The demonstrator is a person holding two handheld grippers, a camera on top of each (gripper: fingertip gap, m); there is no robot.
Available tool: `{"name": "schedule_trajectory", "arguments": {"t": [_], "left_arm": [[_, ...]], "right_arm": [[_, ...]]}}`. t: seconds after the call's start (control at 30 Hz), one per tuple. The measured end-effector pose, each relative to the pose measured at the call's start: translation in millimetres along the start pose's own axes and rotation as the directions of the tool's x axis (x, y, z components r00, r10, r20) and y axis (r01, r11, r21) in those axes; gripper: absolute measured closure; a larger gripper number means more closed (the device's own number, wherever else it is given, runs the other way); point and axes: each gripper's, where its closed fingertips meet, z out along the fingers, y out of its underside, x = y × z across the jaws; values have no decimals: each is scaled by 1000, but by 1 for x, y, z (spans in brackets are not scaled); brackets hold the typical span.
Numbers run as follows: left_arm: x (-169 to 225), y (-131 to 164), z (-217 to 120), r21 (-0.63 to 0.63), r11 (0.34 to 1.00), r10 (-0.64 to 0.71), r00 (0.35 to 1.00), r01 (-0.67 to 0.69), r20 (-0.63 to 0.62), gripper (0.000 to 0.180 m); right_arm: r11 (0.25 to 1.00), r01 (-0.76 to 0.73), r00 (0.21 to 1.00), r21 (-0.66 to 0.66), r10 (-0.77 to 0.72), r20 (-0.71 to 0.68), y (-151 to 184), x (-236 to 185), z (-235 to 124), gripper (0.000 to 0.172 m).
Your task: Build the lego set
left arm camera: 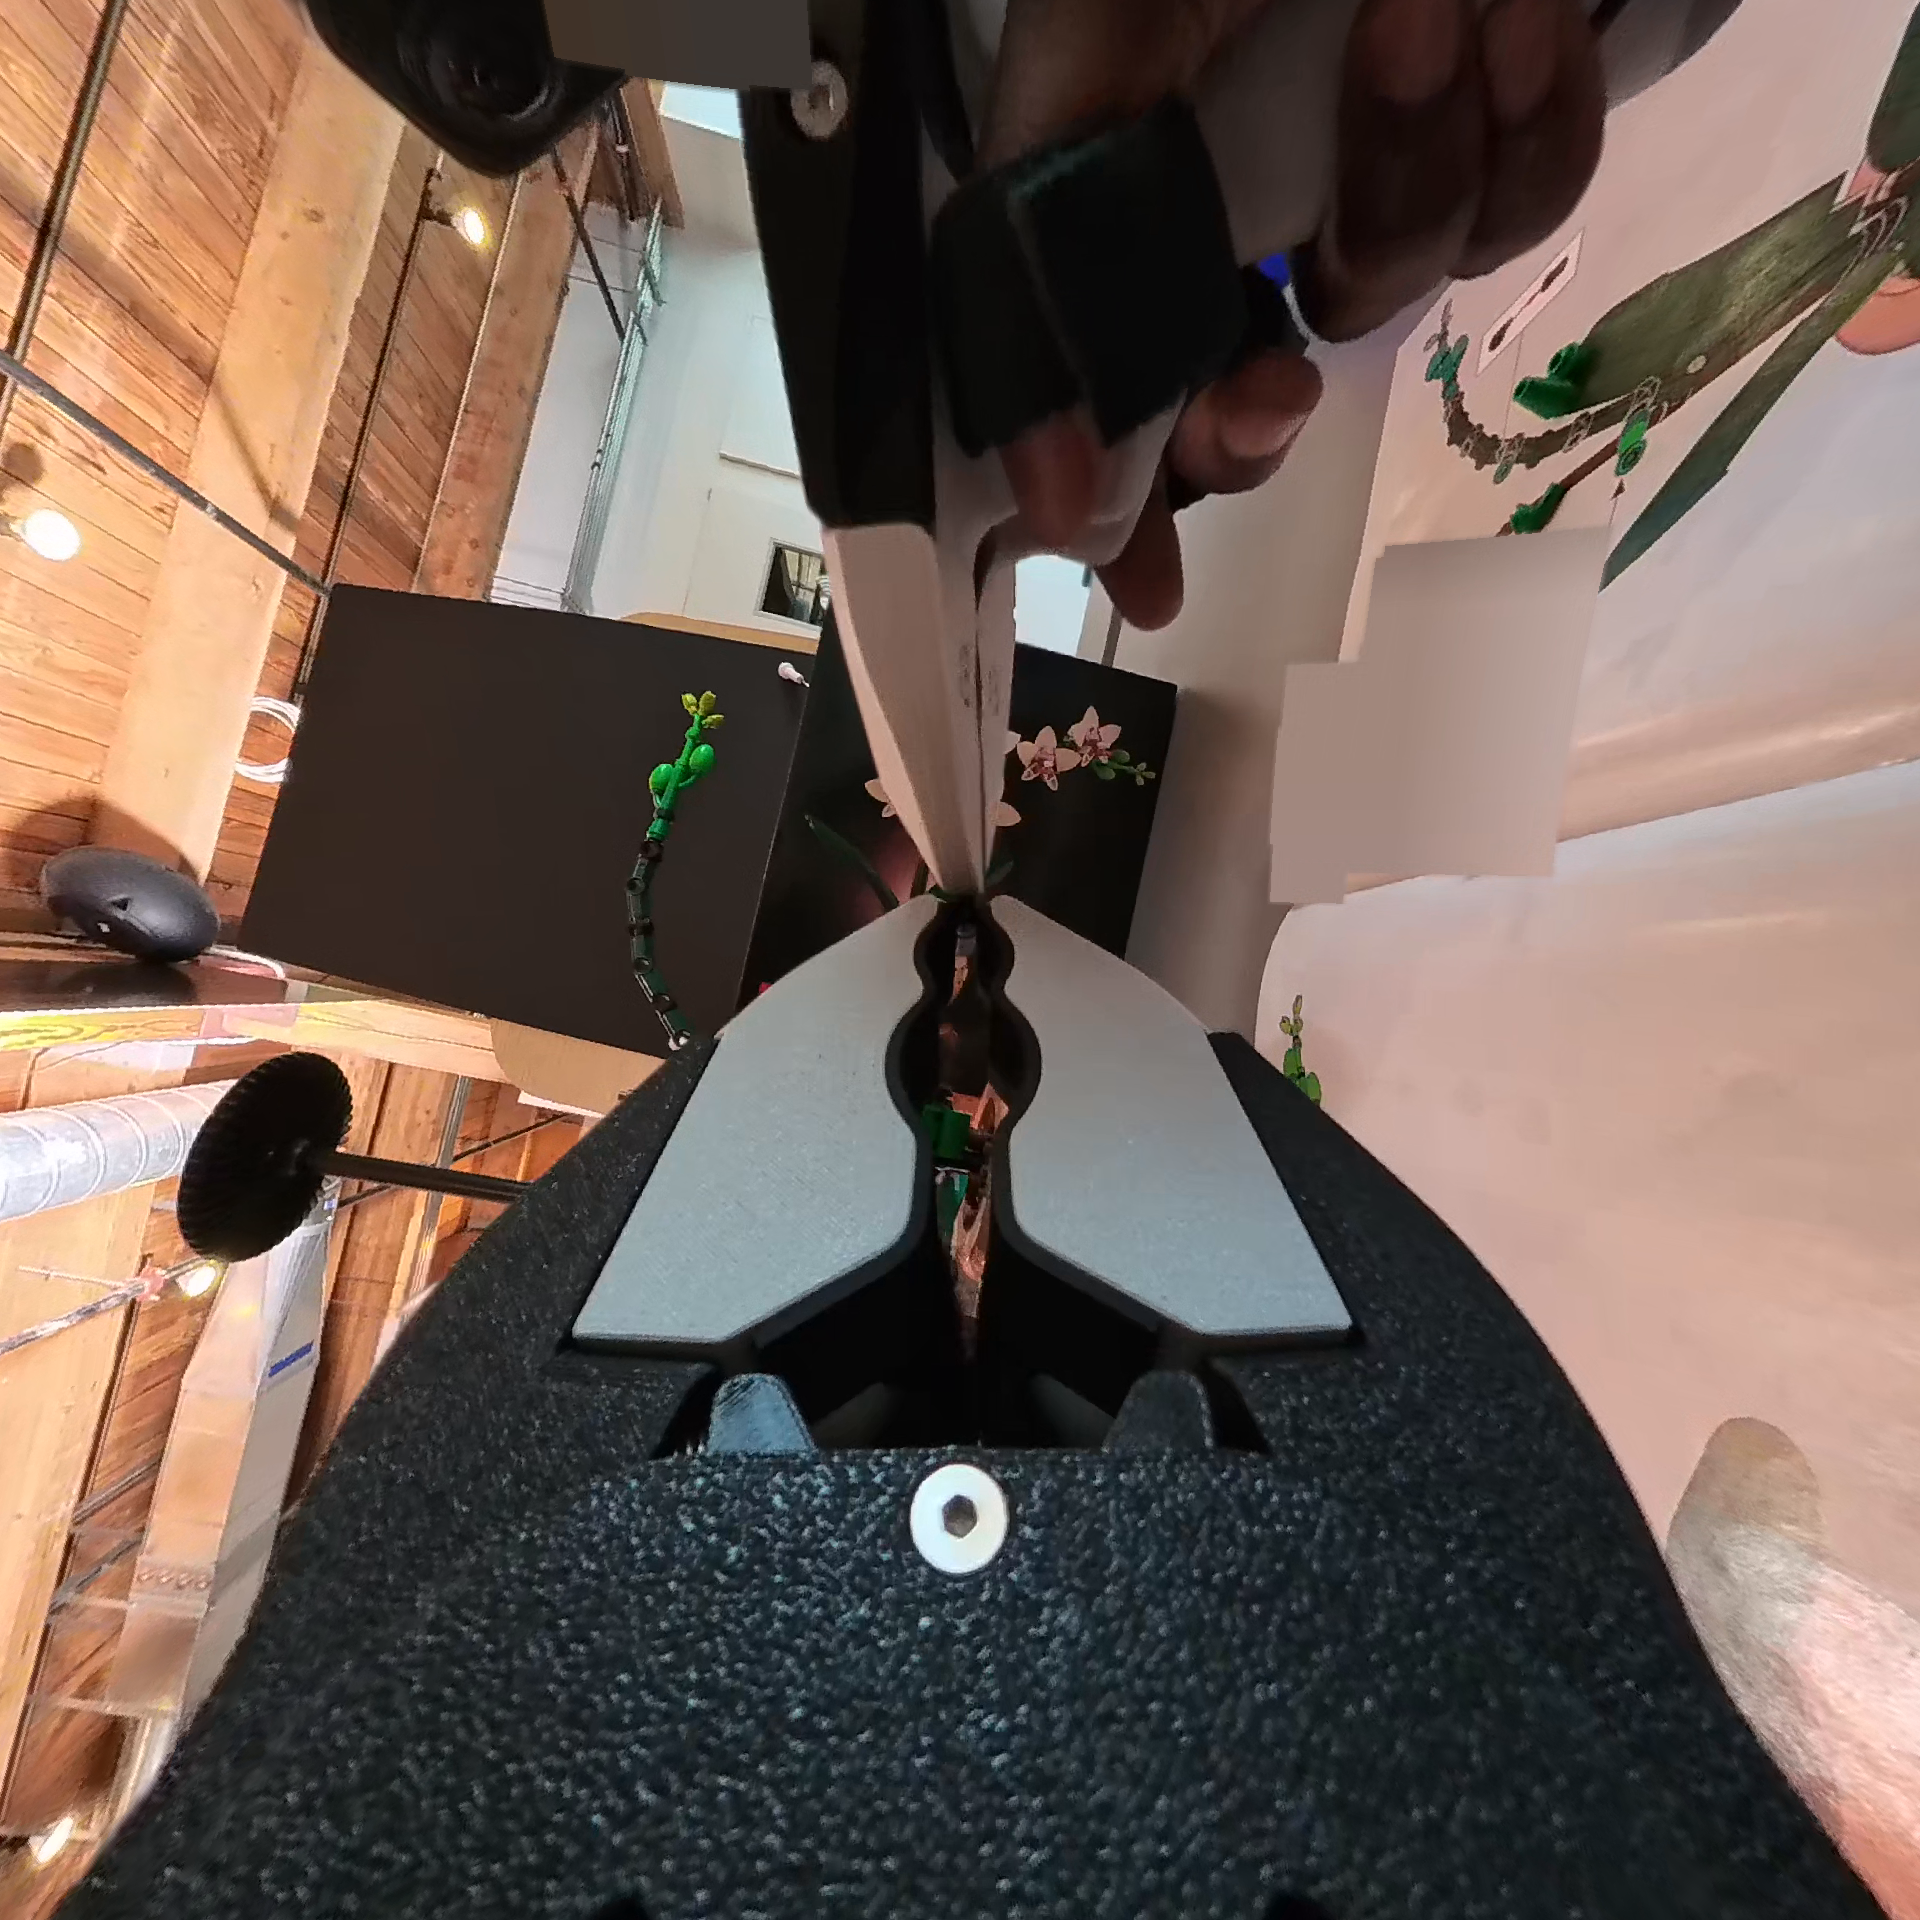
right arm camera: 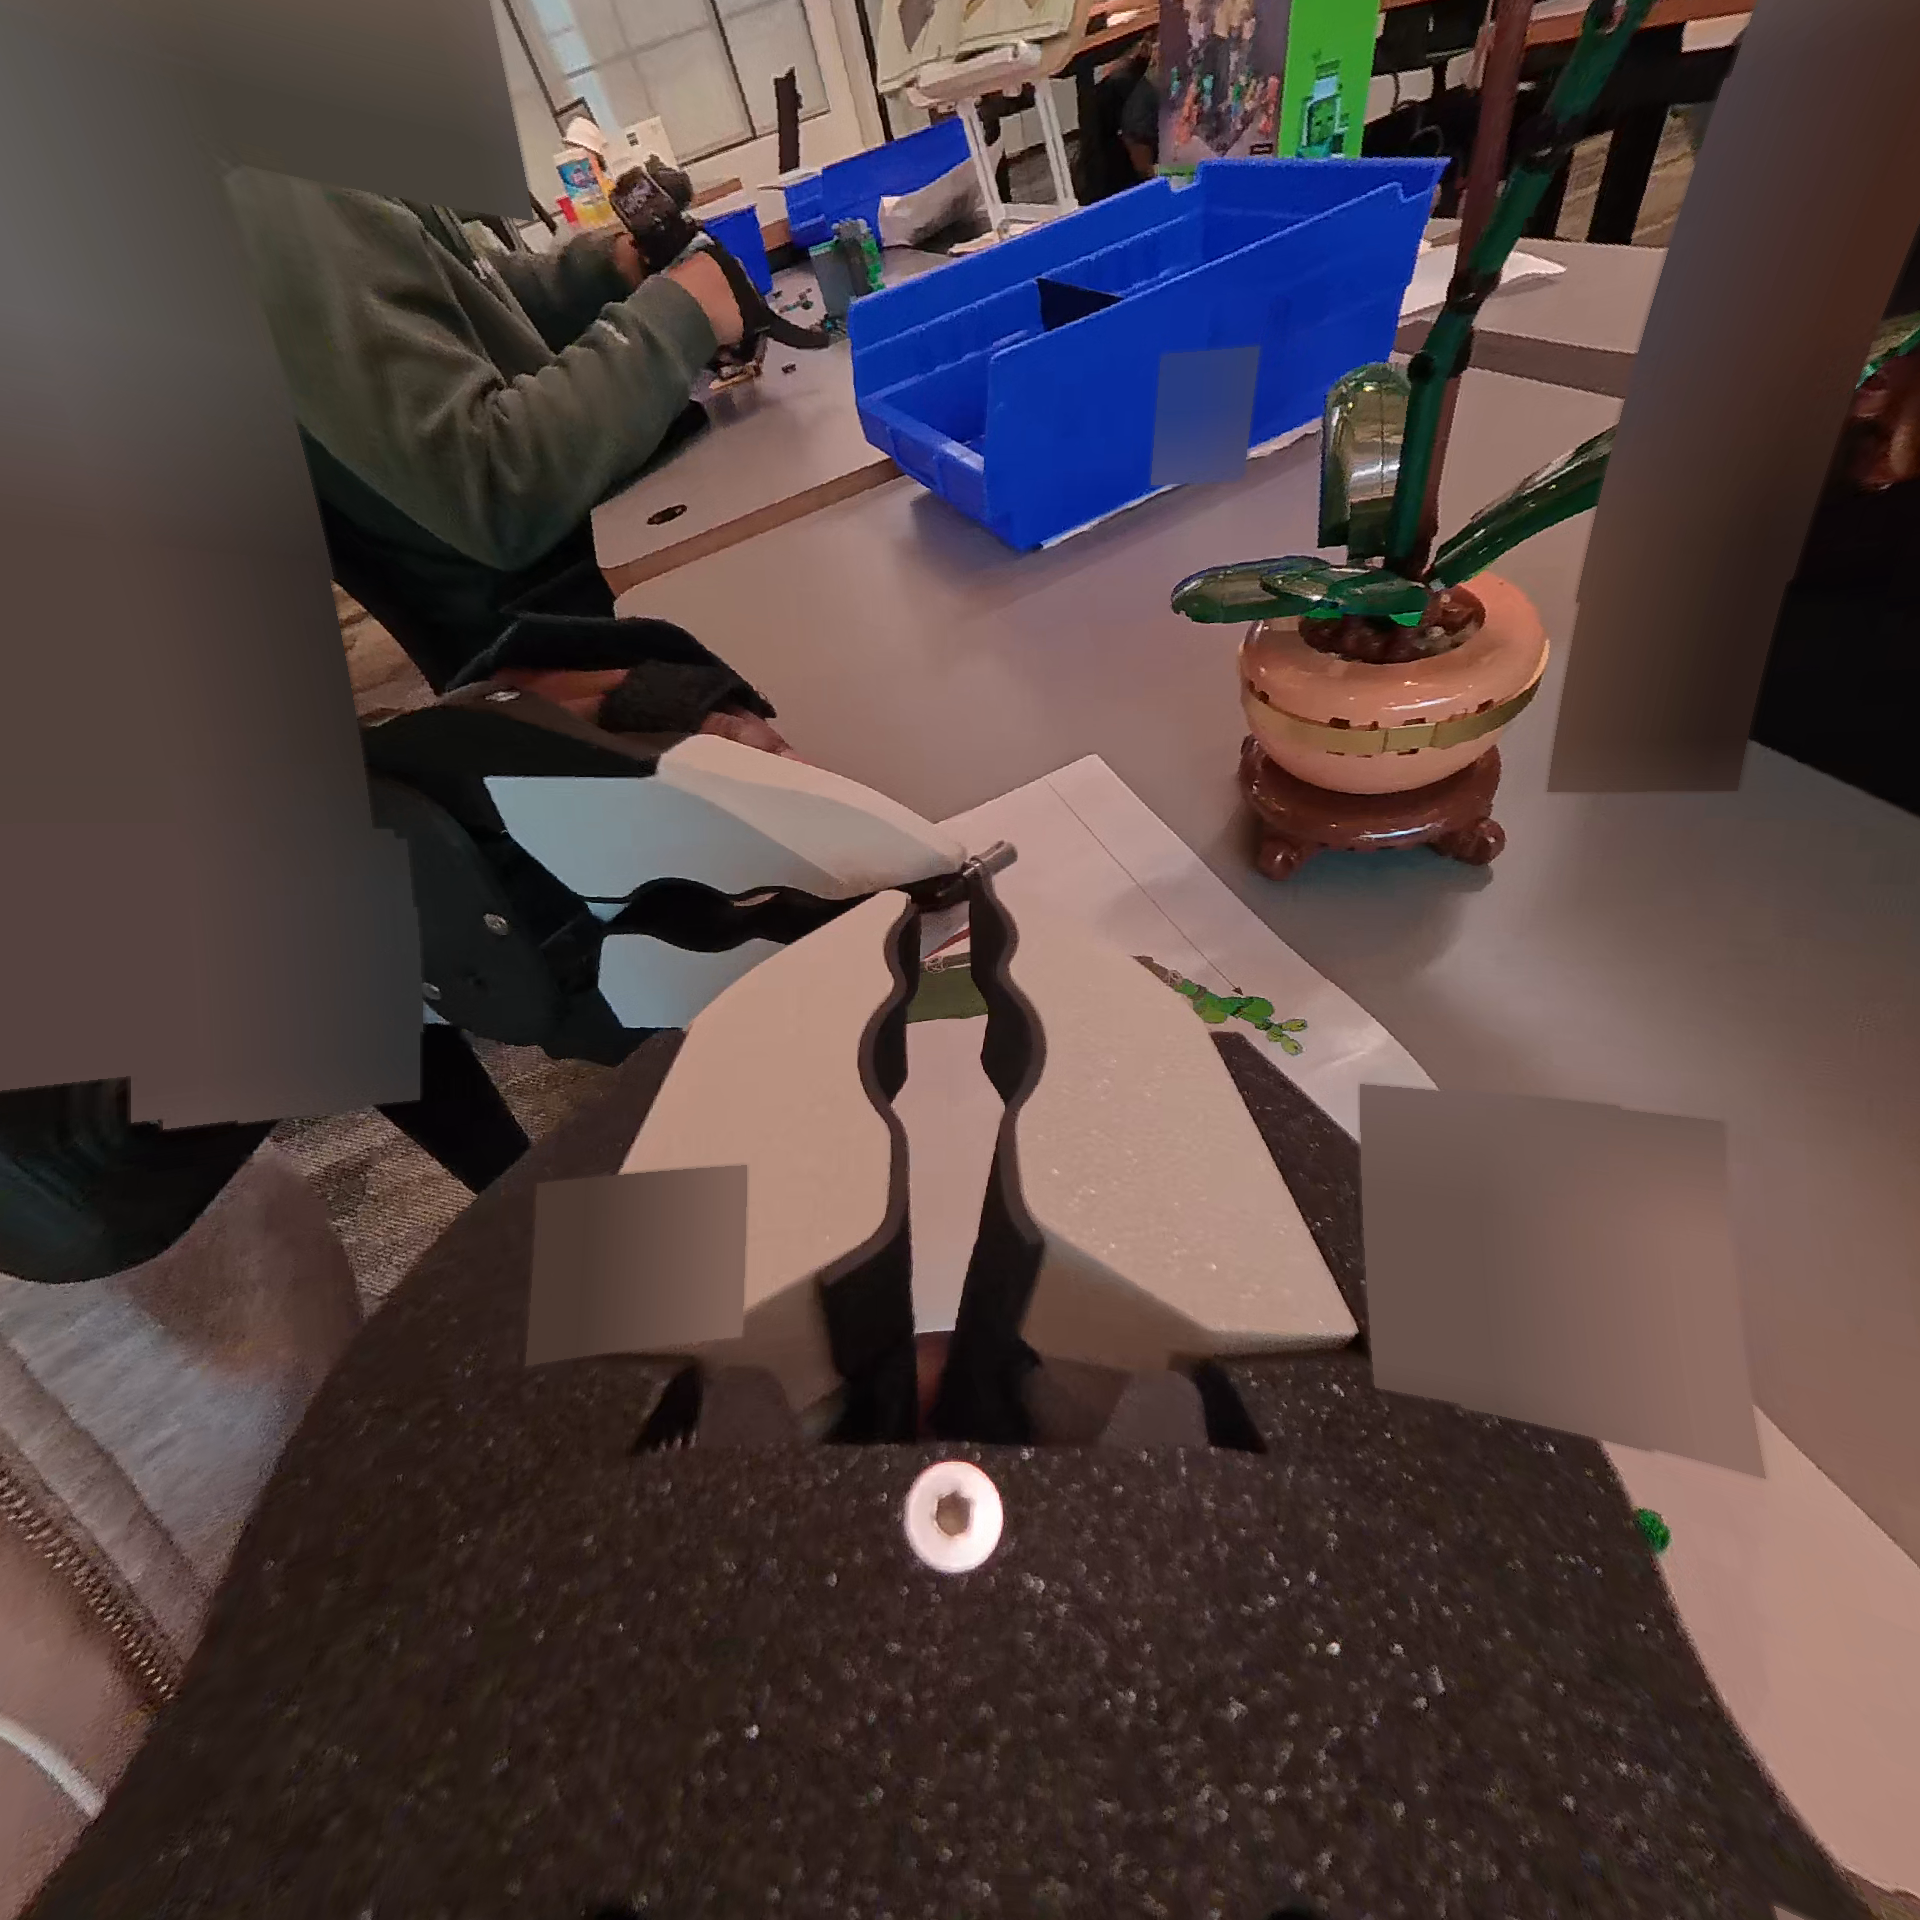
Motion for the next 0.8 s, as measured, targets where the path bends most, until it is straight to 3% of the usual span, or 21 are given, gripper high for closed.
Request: {"name": "schedule_trajectory", "arguments": {"t": [0.6, 0.7, 0.8], "left_arm": [[1, -5, -2, 27, 1000, 4, 1000, -5, 1, 180], [5, 1, 0, -1, 1000, 6, 999, -6, -34, 180], [22, 37, 7, -153, 986, -92, 979, 65, -180, 179]], "right_arm": [[1000, -4, 1000, -7, 4, -3, 2, 5, -3, 165], [999, 12, 999, -41, -14, -34, 7, 16, -8, 166], [974, 25, 993, -226, -51, -110, 34, 45, -19, 160]]}}
